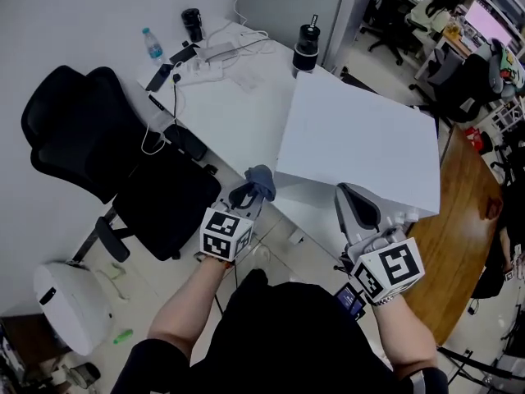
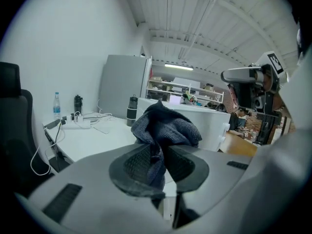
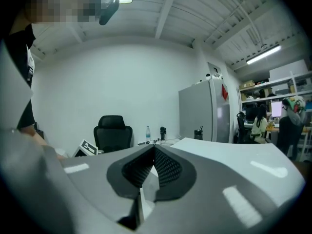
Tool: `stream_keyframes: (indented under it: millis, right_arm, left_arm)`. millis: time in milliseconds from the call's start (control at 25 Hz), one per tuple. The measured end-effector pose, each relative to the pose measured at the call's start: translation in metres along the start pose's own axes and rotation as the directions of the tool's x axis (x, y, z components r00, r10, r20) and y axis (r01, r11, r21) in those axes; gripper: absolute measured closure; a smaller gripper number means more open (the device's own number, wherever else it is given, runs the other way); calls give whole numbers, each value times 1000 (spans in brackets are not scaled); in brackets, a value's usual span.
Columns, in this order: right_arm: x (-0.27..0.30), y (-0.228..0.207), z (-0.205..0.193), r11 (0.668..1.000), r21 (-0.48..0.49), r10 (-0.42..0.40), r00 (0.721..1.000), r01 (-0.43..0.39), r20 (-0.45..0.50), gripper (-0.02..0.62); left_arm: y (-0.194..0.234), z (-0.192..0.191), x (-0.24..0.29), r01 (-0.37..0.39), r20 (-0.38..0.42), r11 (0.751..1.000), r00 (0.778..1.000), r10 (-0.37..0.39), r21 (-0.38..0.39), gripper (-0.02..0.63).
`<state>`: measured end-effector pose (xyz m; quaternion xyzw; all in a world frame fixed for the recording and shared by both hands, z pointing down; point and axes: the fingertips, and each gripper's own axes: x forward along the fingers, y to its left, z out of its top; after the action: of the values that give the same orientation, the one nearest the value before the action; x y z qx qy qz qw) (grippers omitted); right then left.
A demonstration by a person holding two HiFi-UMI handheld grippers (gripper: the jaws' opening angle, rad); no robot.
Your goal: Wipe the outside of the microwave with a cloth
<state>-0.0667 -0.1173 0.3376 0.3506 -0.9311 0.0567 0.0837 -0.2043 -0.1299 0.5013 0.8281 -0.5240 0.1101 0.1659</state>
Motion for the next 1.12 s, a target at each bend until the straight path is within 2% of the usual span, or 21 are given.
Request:
stream_keyframes:
  millis: [160,400,680,1120]
  right_arm:
    - [21,-8,7,1000,-5,-28,999,28,-25,595]
    - [55,-14,11,998,-15,-65,997,64,-47,595]
    - [75,-16,12,996,-21,-88,994,87,-63,595]
    - [85,-41,12,989,-10,-146,987,146,-67,595]
  left_arm:
    - [0,-7,25,95,-37,995,995,-95,10,529]
    - [15,-9,43,212,-43,977,976,-211,24,531]
    - [29,-8,68,250,-59,968,967,-249,21,532]
    - [54,0,117,253,-87,967,964,-250,22,532]
